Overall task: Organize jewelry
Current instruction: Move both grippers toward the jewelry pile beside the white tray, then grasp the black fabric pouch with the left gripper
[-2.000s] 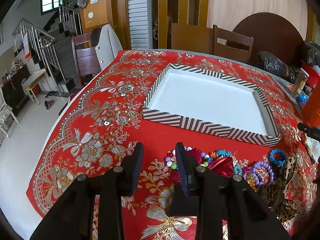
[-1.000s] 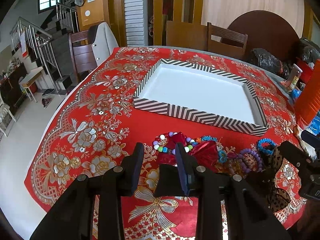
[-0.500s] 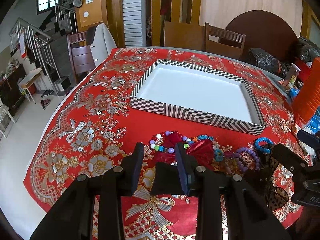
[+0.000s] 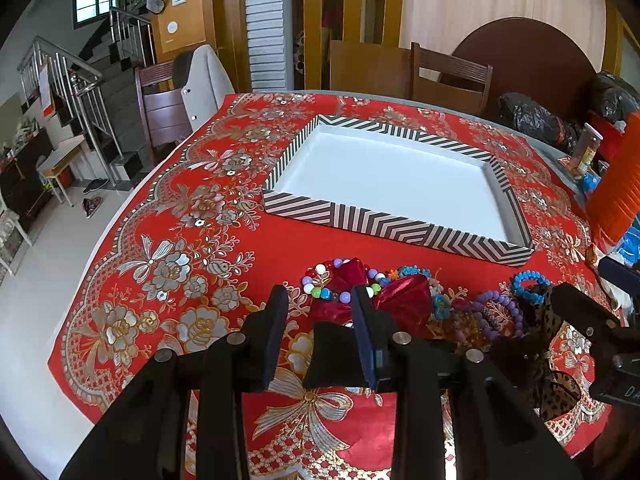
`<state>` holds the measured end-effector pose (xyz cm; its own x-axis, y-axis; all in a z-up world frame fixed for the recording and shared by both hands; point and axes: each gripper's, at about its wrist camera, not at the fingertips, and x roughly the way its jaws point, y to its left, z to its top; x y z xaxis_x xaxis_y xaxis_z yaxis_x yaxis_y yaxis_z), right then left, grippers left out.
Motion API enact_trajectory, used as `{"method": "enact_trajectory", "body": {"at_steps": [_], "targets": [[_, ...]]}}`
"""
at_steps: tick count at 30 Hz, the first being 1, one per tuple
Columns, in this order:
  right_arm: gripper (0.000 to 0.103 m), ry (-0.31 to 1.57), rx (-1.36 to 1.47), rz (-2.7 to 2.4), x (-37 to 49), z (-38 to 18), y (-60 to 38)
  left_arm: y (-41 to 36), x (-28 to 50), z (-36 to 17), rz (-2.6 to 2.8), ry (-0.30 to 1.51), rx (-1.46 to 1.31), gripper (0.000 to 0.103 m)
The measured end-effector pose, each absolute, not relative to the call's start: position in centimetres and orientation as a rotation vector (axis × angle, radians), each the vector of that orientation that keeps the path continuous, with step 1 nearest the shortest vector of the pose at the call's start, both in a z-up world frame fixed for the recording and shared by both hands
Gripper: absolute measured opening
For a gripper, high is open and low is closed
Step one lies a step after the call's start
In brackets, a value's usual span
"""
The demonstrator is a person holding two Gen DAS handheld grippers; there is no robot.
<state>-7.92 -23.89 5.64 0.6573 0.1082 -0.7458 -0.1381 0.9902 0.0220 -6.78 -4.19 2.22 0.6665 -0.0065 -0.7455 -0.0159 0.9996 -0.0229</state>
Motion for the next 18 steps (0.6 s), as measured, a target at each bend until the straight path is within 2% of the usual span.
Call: {"method": "enact_trajectory", "body": {"at_steps": [18], "targets": [[0.103, 0.855, 0.018, 0.147, -7.7, 5.5, -25.3, -1.7, -7.3, 1.3, -0.043, 0.915, -0.085, 0.042]]}}
